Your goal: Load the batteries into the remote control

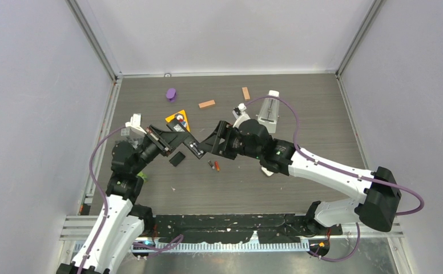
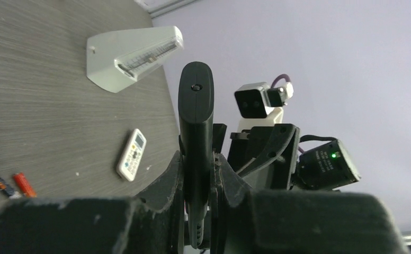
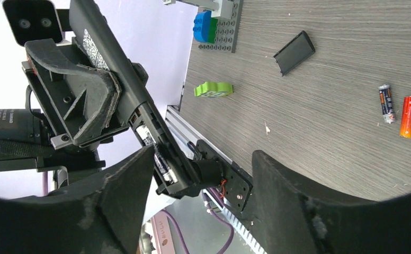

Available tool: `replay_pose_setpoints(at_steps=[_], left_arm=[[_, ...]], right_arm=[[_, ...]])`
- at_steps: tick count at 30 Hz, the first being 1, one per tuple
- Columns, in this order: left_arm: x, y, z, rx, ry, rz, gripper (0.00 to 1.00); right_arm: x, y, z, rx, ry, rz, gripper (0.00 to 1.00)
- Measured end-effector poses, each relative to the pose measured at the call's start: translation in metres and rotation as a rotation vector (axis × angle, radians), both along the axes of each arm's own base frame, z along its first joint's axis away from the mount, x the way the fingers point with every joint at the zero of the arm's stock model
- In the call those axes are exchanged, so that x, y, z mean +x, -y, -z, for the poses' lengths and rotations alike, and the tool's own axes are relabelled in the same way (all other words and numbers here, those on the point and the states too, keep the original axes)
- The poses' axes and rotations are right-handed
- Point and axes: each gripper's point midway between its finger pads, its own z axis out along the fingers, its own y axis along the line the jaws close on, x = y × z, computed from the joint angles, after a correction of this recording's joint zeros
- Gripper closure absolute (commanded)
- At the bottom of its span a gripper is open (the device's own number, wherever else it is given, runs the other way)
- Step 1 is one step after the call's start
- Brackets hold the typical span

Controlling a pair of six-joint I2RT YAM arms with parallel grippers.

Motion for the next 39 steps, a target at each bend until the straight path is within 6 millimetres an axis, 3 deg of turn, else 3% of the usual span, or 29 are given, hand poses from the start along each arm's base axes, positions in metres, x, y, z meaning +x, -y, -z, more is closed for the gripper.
replay_pose_setpoints(at_steps=[3,10,13,16,19,21,24,28,34,39], left_arm=[[0.000,-0.007,0.003,0.054,-0.005,-0.050,1.00],[0.002,-0.039,0.034,0.227,-0.116,-0.233,1.00],[-0.001,-0.056,0.042,0.294,-0.154,-0.316,1.00],[-0.008,-0.070,0.040,0.348,-0.161,-0.377,1.00],[-0.017,-0.081,0.029,0.375,-0.135,-0.424,1.00],[-0.023,-0.089,0.023,0.396,-0.120,-0.461,1.00],[-0.034,-0.107,0.015,0.429,-0.103,-0.543,1.00],[-0.047,-0.126,0.005,0.449,-0.080,-0.634,1.00],[-0.053,-0.137,0.007,0.467,-0.095,-0.679,1.00],[-0.056,-0.138,0.014,0.482,-0.119,-0.675,1.00]], right_arm=[[-0.001,0.002,-0.001,-0.012,0.023,-0.014,0.15],[0.003,0.014,-0.016,-0.042,0.139,-0.040,0.17],[0.023,0.016,-0.012,-0.129,0.202,-0.053,0.26],[0.054,0.000,-0.002,-0.248,0.273,-0.094,0.34],[0.079,-0.025,0.026,-0.360,0.313,-0.159,0.36],[0.090,-0.040,0.060,-0.447,0.321,-0.213,0.36],[0.094,-0.054,0.115,-0.573,0.306,-0.296,0.33],[0.091,-0.072,0.162,-0.686,0.315,-0.375,0.32],[0.082,-0.097,0.185,-0.746,0.379,-0.441,0.34],[0.082,-0.115,0.191,-0.764,0.432,-0.449,0.47]])
